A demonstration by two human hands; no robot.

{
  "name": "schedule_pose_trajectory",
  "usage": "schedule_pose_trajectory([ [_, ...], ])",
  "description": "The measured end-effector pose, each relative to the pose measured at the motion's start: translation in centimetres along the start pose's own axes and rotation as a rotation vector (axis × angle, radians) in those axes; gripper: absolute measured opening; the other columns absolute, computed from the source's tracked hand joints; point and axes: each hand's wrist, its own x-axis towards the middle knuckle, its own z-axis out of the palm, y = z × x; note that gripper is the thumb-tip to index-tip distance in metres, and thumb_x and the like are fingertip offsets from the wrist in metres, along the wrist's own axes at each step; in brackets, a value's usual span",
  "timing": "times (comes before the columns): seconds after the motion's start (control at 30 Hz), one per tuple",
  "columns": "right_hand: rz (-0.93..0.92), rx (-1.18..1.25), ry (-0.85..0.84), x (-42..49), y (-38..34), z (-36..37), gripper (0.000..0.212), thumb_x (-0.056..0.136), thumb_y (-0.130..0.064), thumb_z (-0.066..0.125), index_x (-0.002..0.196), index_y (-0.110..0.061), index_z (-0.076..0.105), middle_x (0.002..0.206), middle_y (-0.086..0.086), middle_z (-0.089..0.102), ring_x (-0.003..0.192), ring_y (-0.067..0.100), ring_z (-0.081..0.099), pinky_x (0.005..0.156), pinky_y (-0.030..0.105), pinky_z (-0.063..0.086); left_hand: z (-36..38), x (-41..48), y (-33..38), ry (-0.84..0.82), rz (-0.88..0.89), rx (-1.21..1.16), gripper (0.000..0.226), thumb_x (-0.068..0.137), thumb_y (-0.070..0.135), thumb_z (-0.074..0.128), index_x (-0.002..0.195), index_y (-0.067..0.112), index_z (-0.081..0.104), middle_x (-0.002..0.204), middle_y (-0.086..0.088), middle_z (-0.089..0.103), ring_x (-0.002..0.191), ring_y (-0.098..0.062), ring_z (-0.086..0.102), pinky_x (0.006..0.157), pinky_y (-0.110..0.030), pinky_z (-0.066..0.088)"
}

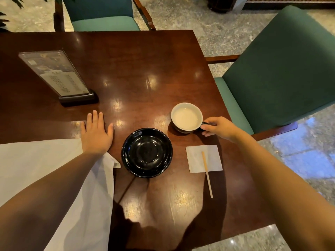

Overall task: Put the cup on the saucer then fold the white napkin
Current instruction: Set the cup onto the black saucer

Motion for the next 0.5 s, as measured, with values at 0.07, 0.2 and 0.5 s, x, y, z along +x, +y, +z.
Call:
schedule_pose_trajectory([
  [0.07, -0.024, 0.026, 0.003, -0.01, 0.16, 0.05, 0.011, 0.089, -0.021, 0.060, 0.097, -0.014, 0.064, 0.093, 0.003, 0.069, 0.084, 0.019, 0.069, 0.090, 0.034, 0.054, 0.04, -0.04, 0.00, 0.005, -0.001, 0.002, 0.061, 0.097, 0.046, 0.024, 0.148, 0.011, 0.018, 0.157, -0.009, 0.016, 0.146, -0.026, 0.009, 0.118, -0.046, 0.008],
  [0.2, -0.073, -0.043, 0.049, -0.05, 0.21, 0.22, 0.013, 0.090, -0.020, 0.058, 0.099, -0.013, 0.063, 0.094, 0.005, 0.068, 0.076, 0.009, 0.069, 0.082, 0.025, 0.054, 0.13, 0.04, -0.05, 0.007, 0.001, 0.010, 0.062, 0.097, 0.046, 0.024, 0.148, 0.012, 0.019, 0.157, -0.009, 0.017, 0.145, -0.026, 0.010, 0.117, -0.045, 0.008],
  [0.5, -0.175, -0.092, 0.117, -0.04, 0.31, 0.91, 0.021, 0.092, -0.020, 0.056, 0.108, -0.009, 0.065, 0.080, 0.002, 0.070, 0.064, -0.003, 0.067, 0.075, 0.017, 0.053, 0.03, -0.05, 0.00, 0.002, -0.005, 0.007, 0.062, 0.097, 0.047, 0.022, 0.148, 0.012, 0.017, 0.158, -0.008, 0.015, 0.146, -0.024, 0.008, 0.118, -0.045, 0.007],
])
